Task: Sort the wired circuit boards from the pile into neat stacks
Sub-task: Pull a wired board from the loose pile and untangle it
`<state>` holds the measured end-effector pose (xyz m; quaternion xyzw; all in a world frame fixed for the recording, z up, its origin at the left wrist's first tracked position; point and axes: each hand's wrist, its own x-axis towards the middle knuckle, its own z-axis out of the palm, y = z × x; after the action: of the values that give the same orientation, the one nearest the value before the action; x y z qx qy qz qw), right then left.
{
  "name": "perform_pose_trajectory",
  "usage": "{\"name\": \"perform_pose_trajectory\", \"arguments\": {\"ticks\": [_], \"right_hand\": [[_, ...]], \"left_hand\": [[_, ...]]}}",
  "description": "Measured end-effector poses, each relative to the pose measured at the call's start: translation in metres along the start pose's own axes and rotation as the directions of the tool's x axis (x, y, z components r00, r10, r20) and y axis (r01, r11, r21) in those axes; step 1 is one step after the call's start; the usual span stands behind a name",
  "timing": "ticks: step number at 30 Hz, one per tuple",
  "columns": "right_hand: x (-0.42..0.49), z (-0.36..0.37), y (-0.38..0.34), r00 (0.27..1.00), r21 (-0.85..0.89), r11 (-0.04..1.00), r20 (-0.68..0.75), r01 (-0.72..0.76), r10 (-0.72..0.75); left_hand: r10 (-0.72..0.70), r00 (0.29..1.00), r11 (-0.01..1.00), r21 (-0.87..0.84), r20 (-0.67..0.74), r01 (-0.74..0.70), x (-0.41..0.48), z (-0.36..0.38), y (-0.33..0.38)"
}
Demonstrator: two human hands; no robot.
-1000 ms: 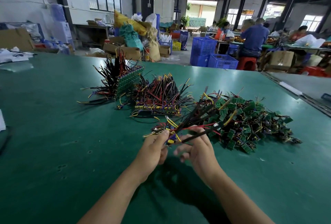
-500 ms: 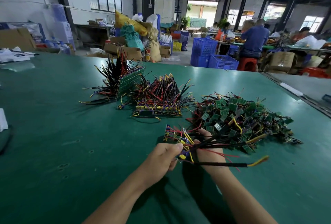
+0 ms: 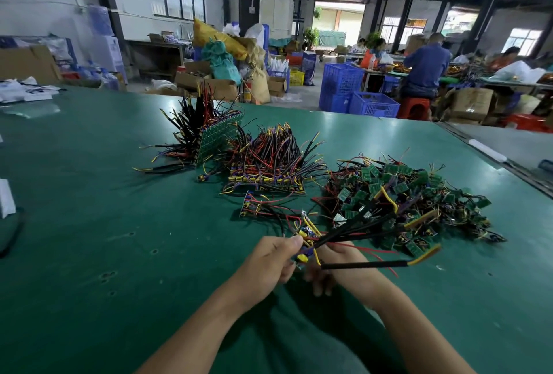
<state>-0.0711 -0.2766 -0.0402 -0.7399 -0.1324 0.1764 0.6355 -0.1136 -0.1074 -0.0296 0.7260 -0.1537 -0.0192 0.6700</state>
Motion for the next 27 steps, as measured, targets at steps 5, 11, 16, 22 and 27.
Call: {"name": "perform_pose_trajectory", "arguments": {"ticks": [5, 11, 16, 22, 27], "right_hand": [[0.0, 0.005, -0.007, 1.0, 0.393, 0.919, 0.004, 0.023, -0.027], [-0.005, 0.008, -0.008, 0.95, 0.443, 0.892, 0.308, -0.091, -0.056], [-0.004, 0.005, -0.005, 0.978, 0.472, 0.882, 0.19, -0.014, -0.086], [0.007, 0.006, 0.006, 0.995, 0.469, 0.883, 0.102, -0.035, -0.014], [0.012, 0.015, 0.006, 0.994, 0.531, 0.847, 0.107, -0.036, -0.025]], "left_hand": [[-0.08, 0.997, 0.994, 0.07, 0.009, 0.079, 0.0, 0.0, -0.002], [-0.128, 0.985, 0.992, 0.016, 0.113, 0.127, -0.003, 0.003, 0.002], [-0.111, 0.976, 0.988, -0.084, 0.189, 0.128, -0.005, 0.007, 0.001], [-0.122, 0.961, 0.959, -0.219, 0.249, 0.179, -0.007, 0.006, 0.006], [-0.099, 0.957, 0.958, -0.234, 0.273, 0.166, -0.009, 0.002, 0.01]]}}
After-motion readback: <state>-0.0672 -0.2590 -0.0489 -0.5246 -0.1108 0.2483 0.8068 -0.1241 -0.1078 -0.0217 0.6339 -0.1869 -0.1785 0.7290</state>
